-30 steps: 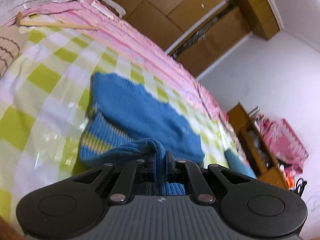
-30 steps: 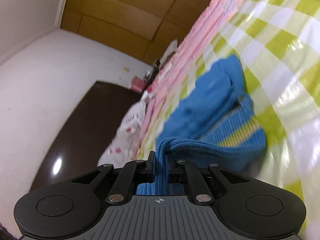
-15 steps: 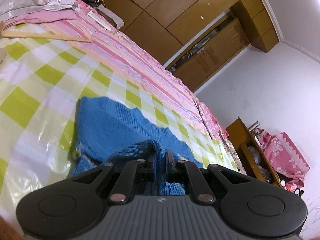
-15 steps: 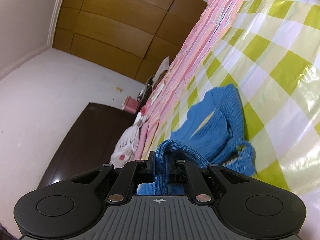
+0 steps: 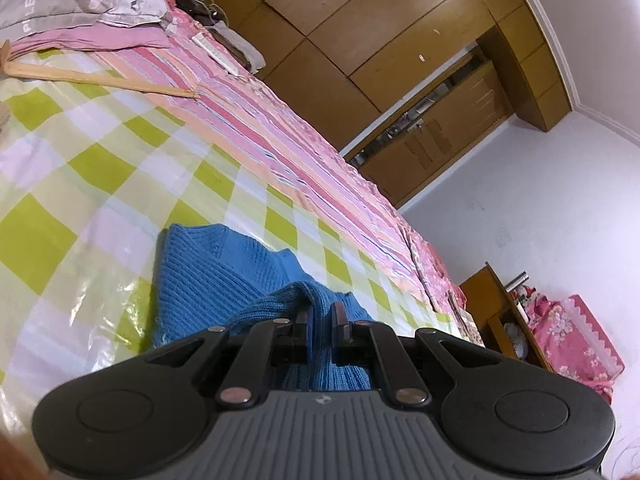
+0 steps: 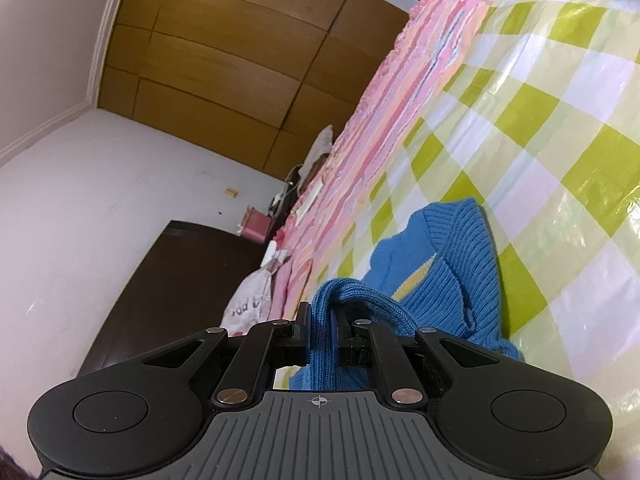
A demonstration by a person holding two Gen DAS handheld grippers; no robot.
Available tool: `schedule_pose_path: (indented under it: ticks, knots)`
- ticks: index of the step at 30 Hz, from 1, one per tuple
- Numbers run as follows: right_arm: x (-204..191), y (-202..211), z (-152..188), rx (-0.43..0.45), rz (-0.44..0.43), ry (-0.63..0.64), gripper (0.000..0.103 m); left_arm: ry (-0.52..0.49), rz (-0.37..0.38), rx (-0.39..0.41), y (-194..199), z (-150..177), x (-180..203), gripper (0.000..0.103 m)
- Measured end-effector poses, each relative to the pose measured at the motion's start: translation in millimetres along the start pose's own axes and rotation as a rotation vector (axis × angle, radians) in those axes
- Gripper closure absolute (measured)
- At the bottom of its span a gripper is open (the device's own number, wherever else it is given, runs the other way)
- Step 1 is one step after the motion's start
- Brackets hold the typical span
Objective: Fold small clothes
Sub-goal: 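Lift the hem with both tools and fold it over toward the collar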
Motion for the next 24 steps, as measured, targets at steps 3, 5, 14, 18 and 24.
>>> schedule_pose_path:
  ticks: [3,5,14,18,24]
  knots:
    - [4.2,-7.7,-8.0,0.013,0.011,-0.018,0.093,0.011,-0.019,0.012,-9.3,-4.7,-6.0,0.089]
    - [8.0,-14.5,-13.5,0.021,0.024,-0.037,0.093,0.024,-0.03,0.021,-15.3,-7.3,-10.3,0.089]
    - [30.5,-40.4,-21.7,0.029,0.12,-0.069,0.093,0.094,-0.119,0.044,-36.1,-11.1,-39.6,0.089]
    - [39.6,-45.6,-22.1,0.031,0.148,-0.073,0.089,0.105,-0.146,0.05,-41.9,-11.8,-46.9,0.089]
    - [36.8,-54.5,-21.9,0.023,0.149,-0.062,0.089,0.123,-0.173,0.089,-38.1,-15.8,-57.2,0.089]
Point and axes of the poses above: each gripper's, at about its wrist camera, not at the fingertips, and y roughly against the way its jaws point, x to its right, z to its underside, the point moved 8 cm from there along -y, roughly the way its jaws point, and after that the axes turned 6 degrees about x, right-handed, at the moved point
